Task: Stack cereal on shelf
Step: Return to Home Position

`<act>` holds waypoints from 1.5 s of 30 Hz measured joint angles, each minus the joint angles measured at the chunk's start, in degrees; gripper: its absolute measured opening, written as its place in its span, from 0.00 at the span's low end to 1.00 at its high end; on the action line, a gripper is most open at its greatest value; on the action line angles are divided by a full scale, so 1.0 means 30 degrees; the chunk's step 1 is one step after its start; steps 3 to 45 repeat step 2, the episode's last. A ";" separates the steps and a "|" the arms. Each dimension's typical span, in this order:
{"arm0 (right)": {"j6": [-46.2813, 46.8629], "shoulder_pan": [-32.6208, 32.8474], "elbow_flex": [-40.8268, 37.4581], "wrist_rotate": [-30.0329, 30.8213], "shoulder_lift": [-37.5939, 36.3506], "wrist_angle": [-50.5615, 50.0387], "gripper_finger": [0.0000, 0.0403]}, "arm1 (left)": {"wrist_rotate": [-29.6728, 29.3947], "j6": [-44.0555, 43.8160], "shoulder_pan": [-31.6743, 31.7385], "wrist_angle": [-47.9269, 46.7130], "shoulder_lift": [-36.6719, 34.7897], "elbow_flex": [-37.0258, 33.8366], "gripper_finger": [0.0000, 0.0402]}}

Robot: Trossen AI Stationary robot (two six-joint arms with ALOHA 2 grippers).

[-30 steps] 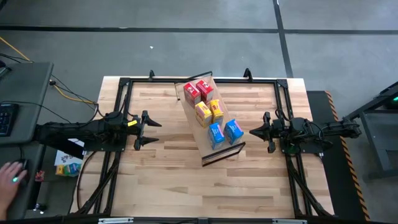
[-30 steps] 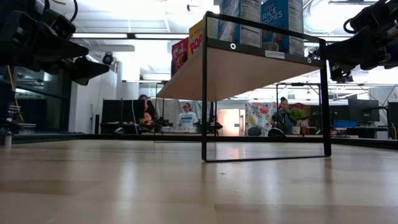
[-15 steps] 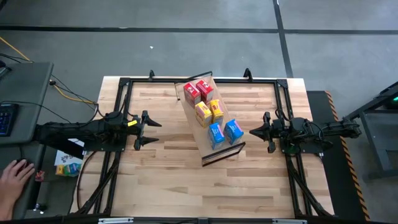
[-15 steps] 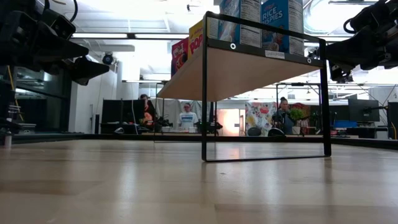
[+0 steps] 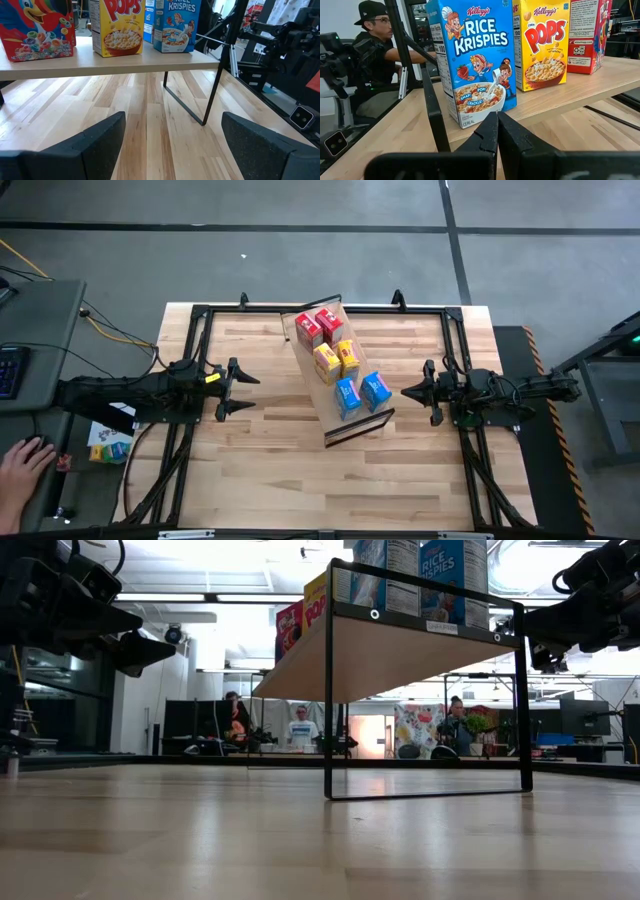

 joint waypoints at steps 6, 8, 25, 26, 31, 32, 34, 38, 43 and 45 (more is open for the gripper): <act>0.0000 0.0000 0.0000 0.0000 0.0000 0.0000 0.00 | 0.0000 0.0000 0.0000 0.0000 0.0000 0.0000 0.80; 0.0000 0.0000 0.0000 0.0000 0.0000 0.0000 0.00 | 0.0000 0.0000 0.0000 0.0000 0.0000 0.0000 0.80; 0.0000 0.0000 0.0000 0.0000 0.0000 0.0000 0.00 | 0.0000 0.0000 0.0000 0.0000 0.0000 0.0000 0.80; 0.0000 0.0000 0.0000 0.0000 0.0000 0.0000 0.00 | 0.0000 0.0000 0.0000 0.0000 0.0000 0.0000 0.80; 0.0000 0.0000 0.0000 0.0000 0.0000 0.0000 0.00 | 0.0000 0.0000 0.0000 0.0000 0.0000 0.0000 0.80; 0.0000 0.0000 0.0000 0.0000 0.0000 0.0000 0.00 | 0.0000 0.0000 0.0000 0.0000 0.0000 0.0000 0.80; 0.0000 0.0000 0.0000 0.0000 0.0000 0.0000 0.00 | 0.0000 0.0000 0.0000 0.0000 0.0000 0.0000 0.80; 0.0000 0.0000 0.0000 0.0000 0.0000 0.0000 0.00 | 0.0000 0.0000 0.0000 0.0000 0.0000 0.0000 0.80; 0.0000 0.0000 0.0000 0.0000 0.0000 0.0000 0.00 | 0.0000 0.0000 0.0000 0.0000 0.0000 0.0000 0.80; 0.0000 0.0000 0.0000 0.0000 0.0000 0.0000 0.00 | 0.0000 0.0000 0.0000 0.0000 0.0000 0.0000 0.80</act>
